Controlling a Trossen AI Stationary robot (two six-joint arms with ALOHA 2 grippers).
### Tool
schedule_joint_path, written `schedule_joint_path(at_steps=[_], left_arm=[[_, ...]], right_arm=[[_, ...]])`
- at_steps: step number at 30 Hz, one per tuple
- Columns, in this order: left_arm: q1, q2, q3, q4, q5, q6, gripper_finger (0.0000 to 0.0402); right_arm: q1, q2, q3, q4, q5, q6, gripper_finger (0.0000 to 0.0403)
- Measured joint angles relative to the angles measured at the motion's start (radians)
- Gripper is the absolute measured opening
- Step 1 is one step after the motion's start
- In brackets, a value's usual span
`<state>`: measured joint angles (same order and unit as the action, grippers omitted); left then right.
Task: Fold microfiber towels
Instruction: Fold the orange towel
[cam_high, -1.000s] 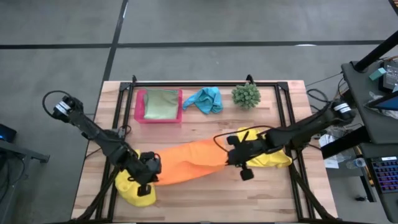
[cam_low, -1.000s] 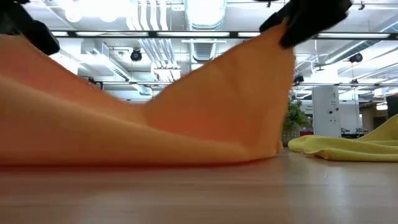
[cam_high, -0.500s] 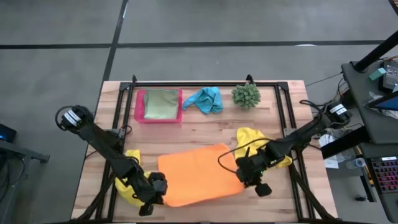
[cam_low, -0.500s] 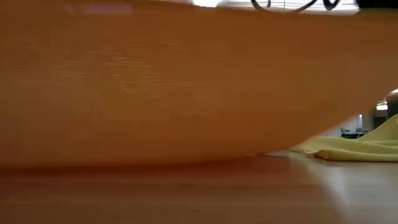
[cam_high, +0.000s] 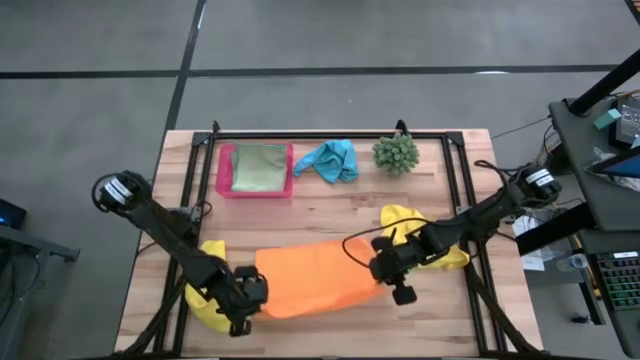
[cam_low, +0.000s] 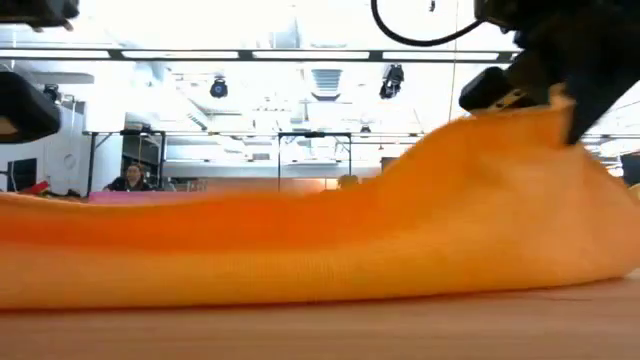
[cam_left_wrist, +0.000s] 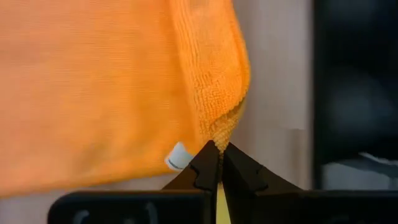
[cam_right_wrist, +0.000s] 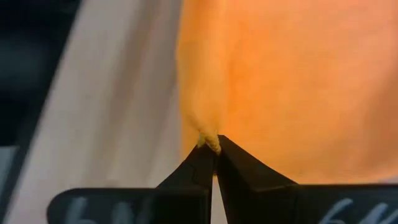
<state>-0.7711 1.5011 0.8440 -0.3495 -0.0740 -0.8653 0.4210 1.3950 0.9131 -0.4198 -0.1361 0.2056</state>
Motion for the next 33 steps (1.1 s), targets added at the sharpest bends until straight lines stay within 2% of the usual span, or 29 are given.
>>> schedule_joint_path(at_steps=[7, 9, 17, 21, 29, 33], left_arm=[[0.002, -0.065, -0.008, -0.208, -0.222, 0.006, 0.0000], [0.011, -0.078, -0.028, -0.227, -0.265, 0.005, 0.0000], [0.070, -0.084, -0.107, -0.244, -0.351, -0.019, 0.0000], [0.090, -0.084, -0.134, -0.245, -0.357, -0.020, 0.0000], [0.093, -0.084, -0.144, -0.243, -0.484, -0.019, 0.0000], [0.093, -0.084, -0.161, -0.241, -0.488, -0.019, 0.0000]], right_arm=[[-0.049, 0.002, 0.000, -0.110, 0.259, 0.021, 0.0008], [-0.053, 0.002, -0.001, -0.113, 0.298, 0.026, 0.0008], [-0.055, 0.002, -0.006, -0.115, 0.373, 0.031, 0.0008], [-0.055, 0.002, -0.010, -0.115, 0.376, 0.040, 0.0008], [-0.055, 0.002, -0.031, -0.123, 0.399, 0.068, 0.0008], [-0.055, 0.002, -0.037, -0.119, 0.421, 0.086, 0.0008]])
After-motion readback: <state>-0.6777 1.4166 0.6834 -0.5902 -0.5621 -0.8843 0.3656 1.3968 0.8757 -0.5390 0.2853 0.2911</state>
